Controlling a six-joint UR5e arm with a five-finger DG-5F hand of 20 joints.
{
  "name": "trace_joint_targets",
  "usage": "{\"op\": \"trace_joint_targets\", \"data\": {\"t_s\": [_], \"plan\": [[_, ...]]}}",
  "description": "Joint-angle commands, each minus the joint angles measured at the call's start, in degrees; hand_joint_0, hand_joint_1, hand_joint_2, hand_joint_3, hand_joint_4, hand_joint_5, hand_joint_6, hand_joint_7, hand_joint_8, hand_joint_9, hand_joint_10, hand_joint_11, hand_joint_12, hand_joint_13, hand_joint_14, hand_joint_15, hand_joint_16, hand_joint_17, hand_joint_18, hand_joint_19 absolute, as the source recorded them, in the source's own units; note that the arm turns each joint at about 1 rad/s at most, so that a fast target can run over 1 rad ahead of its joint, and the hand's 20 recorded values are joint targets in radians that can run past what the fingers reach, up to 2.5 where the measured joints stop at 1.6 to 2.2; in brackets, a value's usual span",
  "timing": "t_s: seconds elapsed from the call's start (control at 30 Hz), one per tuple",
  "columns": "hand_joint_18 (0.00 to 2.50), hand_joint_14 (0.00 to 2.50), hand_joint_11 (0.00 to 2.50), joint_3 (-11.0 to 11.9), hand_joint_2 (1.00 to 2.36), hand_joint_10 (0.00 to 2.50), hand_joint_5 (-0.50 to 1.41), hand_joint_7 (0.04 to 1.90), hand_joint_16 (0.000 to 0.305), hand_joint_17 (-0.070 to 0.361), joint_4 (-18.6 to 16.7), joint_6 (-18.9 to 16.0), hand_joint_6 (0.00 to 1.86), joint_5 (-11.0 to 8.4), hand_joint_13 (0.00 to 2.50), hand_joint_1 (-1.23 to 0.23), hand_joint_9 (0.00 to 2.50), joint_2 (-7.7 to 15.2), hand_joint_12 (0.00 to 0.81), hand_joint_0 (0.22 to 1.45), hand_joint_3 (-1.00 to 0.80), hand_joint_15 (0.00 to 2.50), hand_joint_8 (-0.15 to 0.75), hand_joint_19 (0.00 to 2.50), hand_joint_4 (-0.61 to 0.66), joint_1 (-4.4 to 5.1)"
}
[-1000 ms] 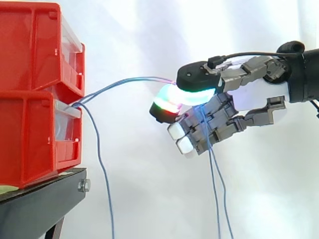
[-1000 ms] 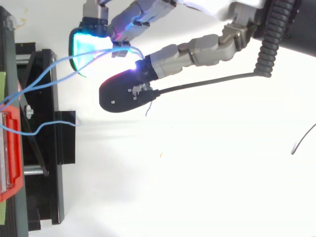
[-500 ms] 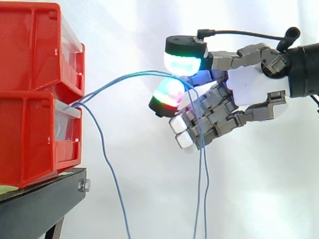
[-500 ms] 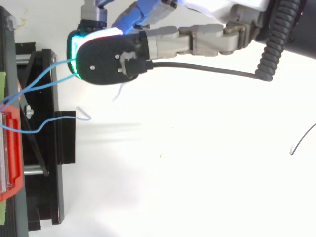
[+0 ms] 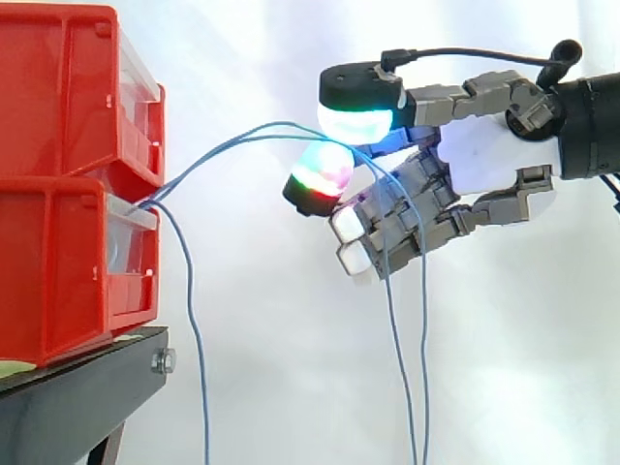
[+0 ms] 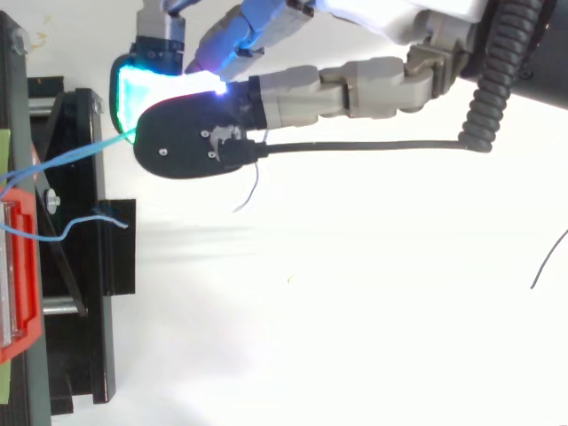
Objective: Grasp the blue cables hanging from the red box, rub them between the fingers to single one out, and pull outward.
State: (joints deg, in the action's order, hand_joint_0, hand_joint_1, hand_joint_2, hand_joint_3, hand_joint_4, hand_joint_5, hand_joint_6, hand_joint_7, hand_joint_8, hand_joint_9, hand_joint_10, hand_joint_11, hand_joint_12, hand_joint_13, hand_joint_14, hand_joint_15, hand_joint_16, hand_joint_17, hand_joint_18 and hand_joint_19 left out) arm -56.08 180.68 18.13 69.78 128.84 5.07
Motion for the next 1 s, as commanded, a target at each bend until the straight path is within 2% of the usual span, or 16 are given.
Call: {"op": "trace_joint_targets", "data": {"t_s": [0.0,0.2,0.47,0.6,0.67,0.77,0.87,0.97], "plan": [[0.55,0.02,0.56,0.0,1.02,0.02,-0.18,0.88,0.045,0.102,-0.25,0.16,0.88,0.01,0.75,-0.82,0.87,-0.08,0.321,0.62,-0.19,0.52,0.265,0.5,0.11,0.03],[0.55,0.02,0.55,0.09,1.01,0.02,-0.18,0.87,0.045,0.101,0.02,0.07,0.88,0.01,0.75,-0.83,0.88,0.0,0.317,0.62,-0.32,0.52,0.259,0.5,0.14,0.03],[0.57,0.02,0.54,0.0,1.0,0.02,-0.17,0.89,0.046,0.104,0.19,0.16,0.86,-0.17,0.77,-0.67,0.94,0.0,0.329,0.55,-0.45,0.52,0.278,0.51,0.15,0.11],[0.57,0.02,0.54,0.0,1.0,0.02,-0.16,0.91,0.046,0.105,0.63,-0.02,0.86,-0.26,0.78,-0.66,0.95,0.0,0.329,0.55,-0.45,0.52,0.278,0.51,0.16,0.38],[0.57,0.02,0.54,0.0,1.01,0.02,-0.16,0.92,0.045,0.102,1.51,-0.2,0.86,-0.26,0.78,-0.72,0.95,0.0,0.326,0.59,-0.41,0.52,0.277,0.51,0.16,0.55],[0.58,0.02,0.55,0.0,1.01,0.02,-0.16,0.93,0.045,0.102,2.39,-0.46,0.86,-0.26,0.78,-0.73,0.96,0.0,0.323,0.6,-0.39,0.52,0.273,0.51,0.16,0.91],[0.58,0.02,0.56,0.0,1.01,0.02,-0.16,0.96,0.045,0.101,2.92,-0.72,0.88,-0.26,0.79,-0.76,0.96,0.0,0.322,0.6,-0.28,0.52,0.274,0.51,0.13,1.17],[0.59,0.02,0.56,-0.08,1.02,0.02,-0.15,0.96,0.045,0.101,2.92,-0.9,0.89,-0.26,0.8,-0.75,0.98,0.0,0.323,0.59,-0.25,0.53,0.274,0.52,0.14,1.35]]}}
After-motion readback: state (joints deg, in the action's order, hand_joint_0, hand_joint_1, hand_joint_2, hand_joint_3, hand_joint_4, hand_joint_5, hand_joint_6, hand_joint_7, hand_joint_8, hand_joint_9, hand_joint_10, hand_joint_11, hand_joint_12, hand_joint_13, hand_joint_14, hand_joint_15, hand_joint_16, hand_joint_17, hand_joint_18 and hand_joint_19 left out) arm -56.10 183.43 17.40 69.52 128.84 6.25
